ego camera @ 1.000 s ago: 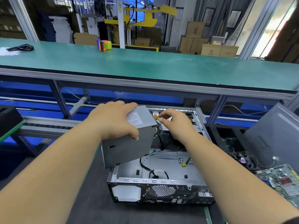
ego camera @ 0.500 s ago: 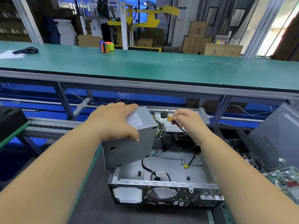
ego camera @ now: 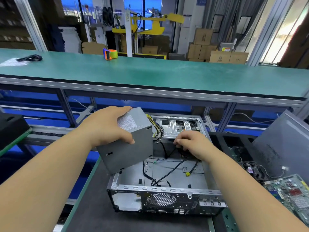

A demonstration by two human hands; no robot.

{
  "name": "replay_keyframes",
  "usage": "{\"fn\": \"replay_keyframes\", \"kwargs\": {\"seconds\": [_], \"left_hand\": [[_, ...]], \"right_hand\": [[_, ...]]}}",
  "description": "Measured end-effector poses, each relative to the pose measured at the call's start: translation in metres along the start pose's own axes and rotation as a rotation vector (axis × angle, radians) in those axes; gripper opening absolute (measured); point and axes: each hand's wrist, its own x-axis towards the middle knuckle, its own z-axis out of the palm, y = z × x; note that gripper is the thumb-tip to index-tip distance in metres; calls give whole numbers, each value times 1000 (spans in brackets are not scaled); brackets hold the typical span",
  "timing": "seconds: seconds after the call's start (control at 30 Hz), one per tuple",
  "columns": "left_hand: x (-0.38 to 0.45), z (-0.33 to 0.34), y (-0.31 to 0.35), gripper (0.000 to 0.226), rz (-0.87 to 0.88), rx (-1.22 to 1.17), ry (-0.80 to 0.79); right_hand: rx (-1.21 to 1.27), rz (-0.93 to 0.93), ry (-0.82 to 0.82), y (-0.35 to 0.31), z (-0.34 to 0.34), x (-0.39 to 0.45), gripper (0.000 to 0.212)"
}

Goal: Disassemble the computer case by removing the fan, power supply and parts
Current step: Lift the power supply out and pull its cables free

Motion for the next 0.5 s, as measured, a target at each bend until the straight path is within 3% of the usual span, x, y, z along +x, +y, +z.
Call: {"fn": "replay_keyframes", "kwargs": {"seconds": [0.13,0.2,0.37,0.5], "left_hand": [[-13,-3,12,99,77,-21,132],[-19,-5,23,99,115,-46,158],[-29,-1,54,104,169,-134,133],[-35,13,80,101,207,-287,105]], "right_hand": [[237,22,208,7,-28,-4,13],[311,3,235,12,-39,-4,12],[450,-125,161,5,-54,-7,59],[404,-191,72,1,-65,-16,70]]}}
